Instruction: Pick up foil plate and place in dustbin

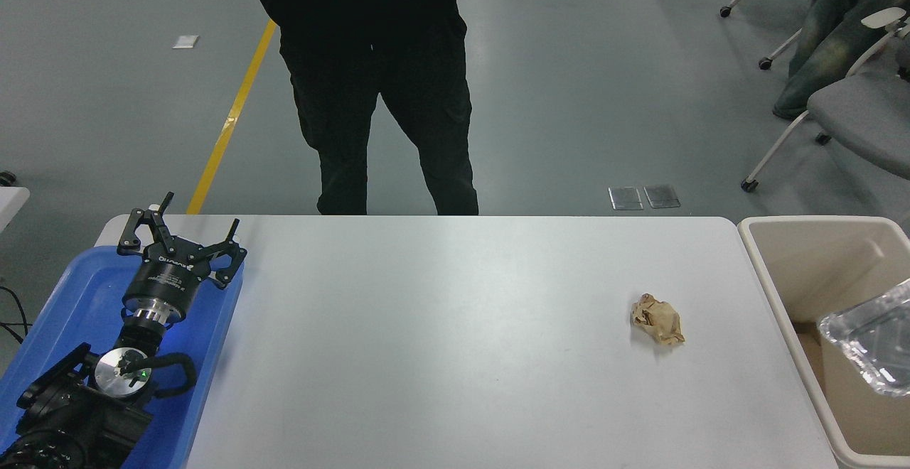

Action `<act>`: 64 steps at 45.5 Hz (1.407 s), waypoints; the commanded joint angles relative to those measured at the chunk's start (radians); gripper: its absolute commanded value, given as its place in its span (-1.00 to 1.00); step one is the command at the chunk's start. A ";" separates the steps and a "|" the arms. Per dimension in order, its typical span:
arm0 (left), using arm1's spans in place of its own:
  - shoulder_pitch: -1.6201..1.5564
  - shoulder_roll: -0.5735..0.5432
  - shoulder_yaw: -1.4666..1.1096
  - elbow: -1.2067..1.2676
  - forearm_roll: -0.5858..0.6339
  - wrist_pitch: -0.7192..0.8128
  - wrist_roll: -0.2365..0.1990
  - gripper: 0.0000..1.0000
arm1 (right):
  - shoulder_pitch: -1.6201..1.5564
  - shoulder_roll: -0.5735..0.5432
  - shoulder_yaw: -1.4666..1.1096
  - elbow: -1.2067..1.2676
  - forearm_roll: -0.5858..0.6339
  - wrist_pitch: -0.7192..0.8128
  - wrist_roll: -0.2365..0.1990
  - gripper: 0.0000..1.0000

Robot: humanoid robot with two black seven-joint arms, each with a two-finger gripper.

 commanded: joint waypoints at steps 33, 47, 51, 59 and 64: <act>-0.002 0.000 0.000 0.000 0.000 0.000 0.000 0.99 | 0.737 -0.277 -0.383 1.095 -0.160 0.127 -0.007 1.00; -0.002 0.000 0.002 0.000 0.002 0.000 0.002 0.99 | 1.058 -0.075 -0.560 1.161 -0.149 0.546 -0.002 1.00; -0.002 0.000 0.002 0.000 0.002 0.000 0.003 0.99 | 1.167 -0.021 -0.567 1.195 -0.149 0.673 -0.002 1.00; 0.000 0.000 0.000 0.000 0.002 0.000 0.002 0.99 | 1.336 0.091 -0.591 1.210 -0.157 0.842 -0.002 1.00; 0.000 0.000 0.000 0.000 0.000 0.000 0.000 0.99 | 1.423 0.154 -0.592 1.222 -0.155 0.842 -0.002 1.00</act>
